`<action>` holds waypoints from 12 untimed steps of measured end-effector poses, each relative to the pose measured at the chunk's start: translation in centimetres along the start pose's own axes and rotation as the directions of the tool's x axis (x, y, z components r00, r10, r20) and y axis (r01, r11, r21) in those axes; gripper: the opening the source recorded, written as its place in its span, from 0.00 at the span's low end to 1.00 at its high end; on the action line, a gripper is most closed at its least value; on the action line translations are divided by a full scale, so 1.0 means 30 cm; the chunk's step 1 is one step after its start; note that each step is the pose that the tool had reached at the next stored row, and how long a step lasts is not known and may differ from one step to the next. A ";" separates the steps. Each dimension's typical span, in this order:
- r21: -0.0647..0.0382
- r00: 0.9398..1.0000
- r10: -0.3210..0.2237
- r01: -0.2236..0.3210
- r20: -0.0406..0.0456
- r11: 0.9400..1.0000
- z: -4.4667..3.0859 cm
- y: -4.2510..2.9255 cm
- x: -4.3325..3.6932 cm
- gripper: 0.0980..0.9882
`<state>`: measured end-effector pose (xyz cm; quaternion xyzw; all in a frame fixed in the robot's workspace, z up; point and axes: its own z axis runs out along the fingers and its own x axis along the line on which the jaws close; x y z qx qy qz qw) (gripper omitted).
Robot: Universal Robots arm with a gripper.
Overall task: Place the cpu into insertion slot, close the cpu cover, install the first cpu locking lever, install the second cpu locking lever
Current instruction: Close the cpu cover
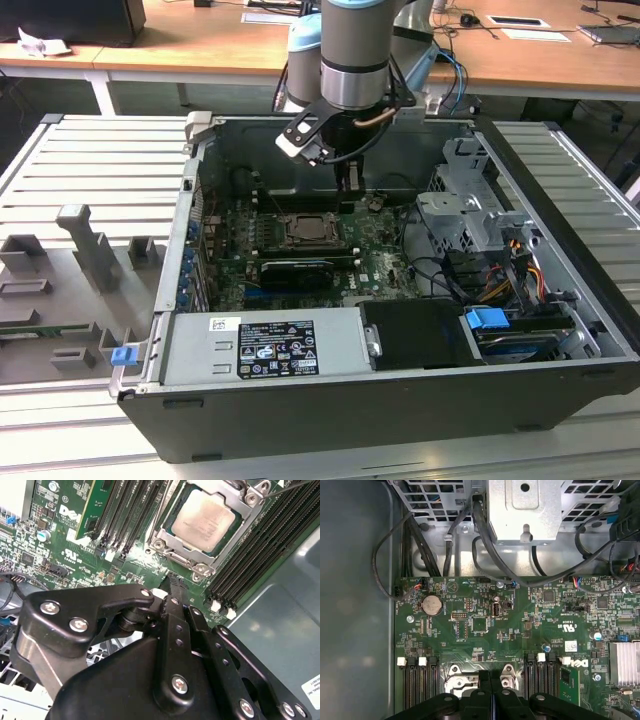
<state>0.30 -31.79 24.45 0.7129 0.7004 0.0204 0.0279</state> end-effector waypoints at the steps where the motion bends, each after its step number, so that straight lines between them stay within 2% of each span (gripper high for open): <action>1: 0.000 1.000 0.000 0.000 0.000 1.000 0.000 -0.001 0.000 0.01; 12: 0.000 1.000 0.000 0.000 0.000 1.000 0.000 -0.017 0.000 0.01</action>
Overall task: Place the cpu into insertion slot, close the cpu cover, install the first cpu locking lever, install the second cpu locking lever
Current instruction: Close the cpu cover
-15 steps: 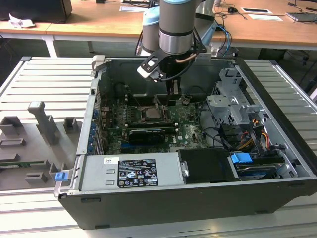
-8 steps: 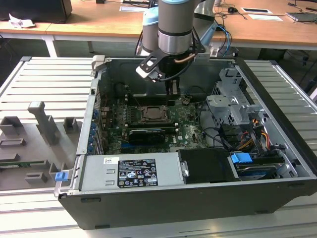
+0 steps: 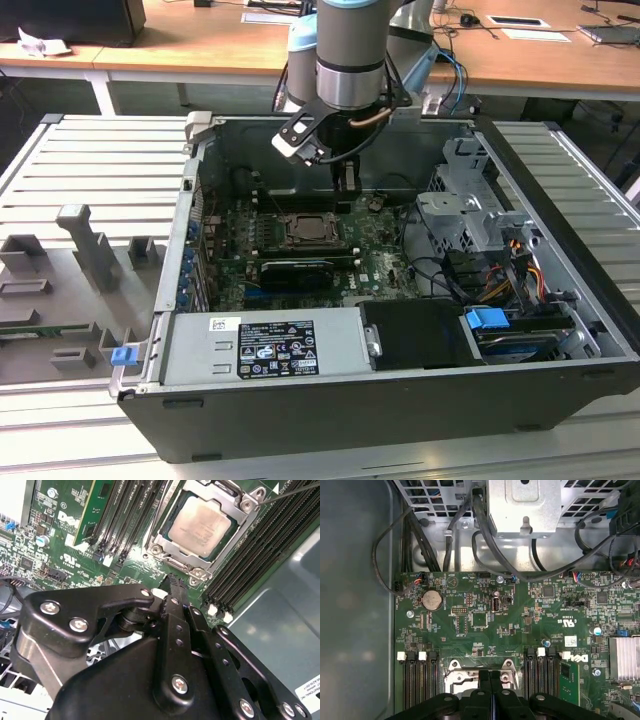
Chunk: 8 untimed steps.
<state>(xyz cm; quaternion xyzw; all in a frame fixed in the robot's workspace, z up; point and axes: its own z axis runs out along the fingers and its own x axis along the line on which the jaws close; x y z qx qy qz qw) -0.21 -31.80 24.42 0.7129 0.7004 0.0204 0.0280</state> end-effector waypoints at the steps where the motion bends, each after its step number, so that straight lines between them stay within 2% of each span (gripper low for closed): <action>1: 0.000 1.000 0.000 0.000 0.000 1.000 0.003 -0.001 0.000 0.01; 8: 0.000 1.000 -0.001 0.001 0.000 1.000 0.033 -0.015 0.000 0.01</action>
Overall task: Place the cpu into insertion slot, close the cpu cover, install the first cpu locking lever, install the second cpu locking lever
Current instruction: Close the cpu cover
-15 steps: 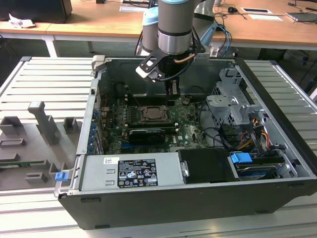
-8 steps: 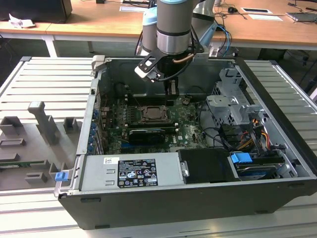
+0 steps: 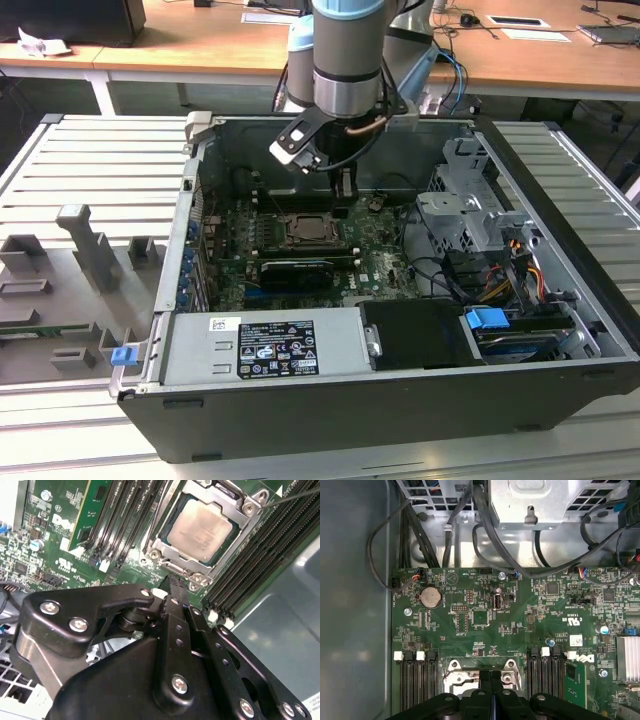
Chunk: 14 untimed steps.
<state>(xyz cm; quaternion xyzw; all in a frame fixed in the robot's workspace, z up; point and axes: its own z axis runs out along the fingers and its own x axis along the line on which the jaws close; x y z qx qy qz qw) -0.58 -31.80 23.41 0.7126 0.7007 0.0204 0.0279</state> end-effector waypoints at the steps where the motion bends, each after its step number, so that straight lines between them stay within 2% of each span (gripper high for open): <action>1: 0.000 1.000 0.000 0.000 0.000 1.000 0.000 -0.011 0.000 0.01; 3: 0.000 1.000 0.000 0.000 0.000 1.000 0.000 -0.044 -0.001 0.01; 8: 0.000 1.000 -0.001 0.001 0.000 1.000 0.012 -0.089 -0.001 0.01; 14: 0.000 1.000 -0.002 0.002 0.000 1.000 0.011 -0.110 -0.001 0.01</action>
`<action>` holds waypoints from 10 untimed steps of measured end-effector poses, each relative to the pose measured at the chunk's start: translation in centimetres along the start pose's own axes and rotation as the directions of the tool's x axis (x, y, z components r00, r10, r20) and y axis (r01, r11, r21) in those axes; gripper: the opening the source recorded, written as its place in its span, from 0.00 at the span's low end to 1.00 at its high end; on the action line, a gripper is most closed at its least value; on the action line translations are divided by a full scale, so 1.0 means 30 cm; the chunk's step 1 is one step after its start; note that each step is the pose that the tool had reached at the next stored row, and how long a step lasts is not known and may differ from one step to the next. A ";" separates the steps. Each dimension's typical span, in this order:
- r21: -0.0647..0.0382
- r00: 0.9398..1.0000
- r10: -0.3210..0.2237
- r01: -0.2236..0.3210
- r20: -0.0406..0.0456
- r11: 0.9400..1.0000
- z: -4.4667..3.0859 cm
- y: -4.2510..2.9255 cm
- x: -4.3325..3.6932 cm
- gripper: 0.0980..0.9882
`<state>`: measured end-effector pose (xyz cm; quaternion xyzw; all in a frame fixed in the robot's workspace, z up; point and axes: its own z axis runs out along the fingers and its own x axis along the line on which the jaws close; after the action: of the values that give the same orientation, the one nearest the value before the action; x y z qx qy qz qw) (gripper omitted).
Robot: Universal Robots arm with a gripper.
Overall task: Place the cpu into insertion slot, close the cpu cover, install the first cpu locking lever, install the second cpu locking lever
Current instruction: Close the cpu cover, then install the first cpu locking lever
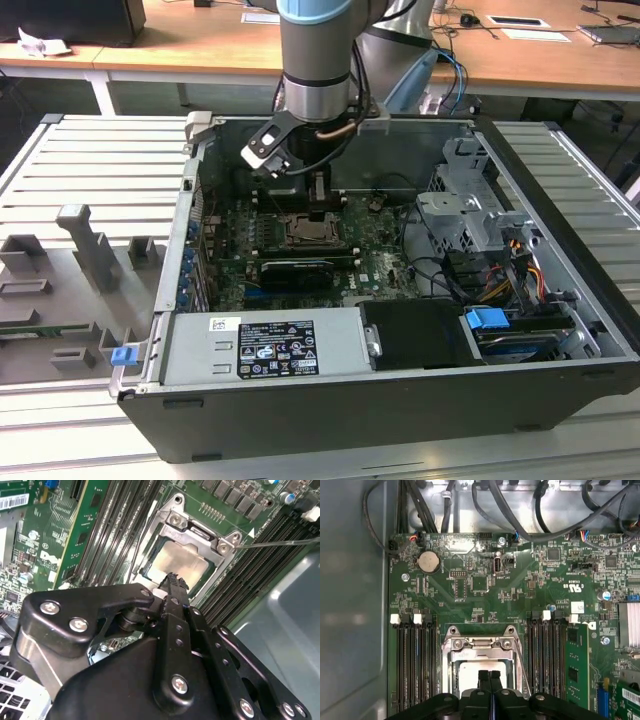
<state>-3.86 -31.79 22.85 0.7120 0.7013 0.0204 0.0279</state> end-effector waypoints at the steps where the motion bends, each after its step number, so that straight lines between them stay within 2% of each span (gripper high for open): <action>1: 0.000 1.000 0.000 0.000 0.000 1.000 0.000 -0.001 0.000 0.01; 5: 0.000 1.000 0.000 0.000 0.000 1.000 -0.001 -0.012 0.000 0.01; 10: 0.000 1.000 0.000 0.000 0.000 1.000 -0.011 -0.012 0.000 0.01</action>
<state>-4.23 -31.79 23.16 0.7120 0.7013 0.0206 0.0279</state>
